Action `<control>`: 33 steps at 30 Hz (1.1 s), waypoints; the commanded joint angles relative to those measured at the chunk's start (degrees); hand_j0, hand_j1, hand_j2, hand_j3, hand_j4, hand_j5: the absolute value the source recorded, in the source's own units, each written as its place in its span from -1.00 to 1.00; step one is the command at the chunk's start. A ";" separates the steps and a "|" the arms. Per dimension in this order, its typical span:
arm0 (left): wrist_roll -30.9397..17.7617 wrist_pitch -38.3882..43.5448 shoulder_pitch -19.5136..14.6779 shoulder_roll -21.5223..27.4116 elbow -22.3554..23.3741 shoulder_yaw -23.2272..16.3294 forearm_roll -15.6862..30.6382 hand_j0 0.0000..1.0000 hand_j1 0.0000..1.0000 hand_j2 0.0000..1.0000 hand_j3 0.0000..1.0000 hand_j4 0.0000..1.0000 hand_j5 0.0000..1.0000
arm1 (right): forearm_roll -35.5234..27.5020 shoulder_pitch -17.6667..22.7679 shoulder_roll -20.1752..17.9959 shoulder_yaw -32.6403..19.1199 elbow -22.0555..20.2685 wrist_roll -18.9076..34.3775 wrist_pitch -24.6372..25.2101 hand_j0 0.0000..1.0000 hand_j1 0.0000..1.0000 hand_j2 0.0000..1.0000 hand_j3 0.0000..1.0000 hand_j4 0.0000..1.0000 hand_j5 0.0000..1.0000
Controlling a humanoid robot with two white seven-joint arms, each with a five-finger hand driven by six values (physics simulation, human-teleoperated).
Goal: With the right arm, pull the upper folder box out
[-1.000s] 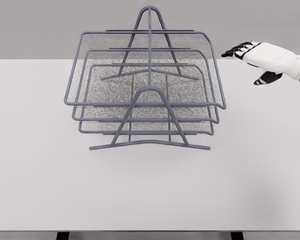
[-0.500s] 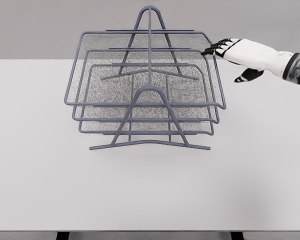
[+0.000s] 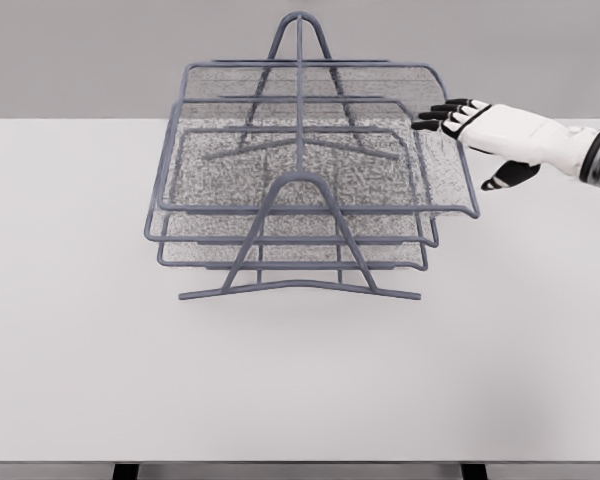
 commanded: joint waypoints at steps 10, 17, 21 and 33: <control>0.00 -0.01 0.00 0.00 0.03 0.02 -0.04 1.00 1.00 1.00 1.00 1.00 1.00 | 1.58 0.79 -6.95 -1.29 1.81 0.83 -1.22 1.00 1.00 1.00 1.00 1.00 1.00; 0.00 -0.01 0.00 0.00 0.03 0.03 0.04 1.00 1.00 1.00 1.00 1.00 1.00 | 1.58 3.16 -10.90 -5.68 2.60 0.92 -1.22 1.00 1.00 1.00 1.00 1.00 1.00; 0.00 -0.01 0.00 0.00 0.03 -0.06 0.04 1.00 1.00 1.00 1.00 1.00 1.00 | 1.58 3.17 -12.22 -6.56 2.60 0.92 -1.22 1.00 1.00 1.00 1.00 1.00 1.00; 0.00 -0.01 0.00 0.00 0.03 -0.06 -0.04 1.00 1.00 1.00 1.00 1.00 1.00 | -15.91 2.37 -19.60 -4.89 -7.95 1.29 -1.22 1.00 1.00 1.00 1.00 1.00 1.00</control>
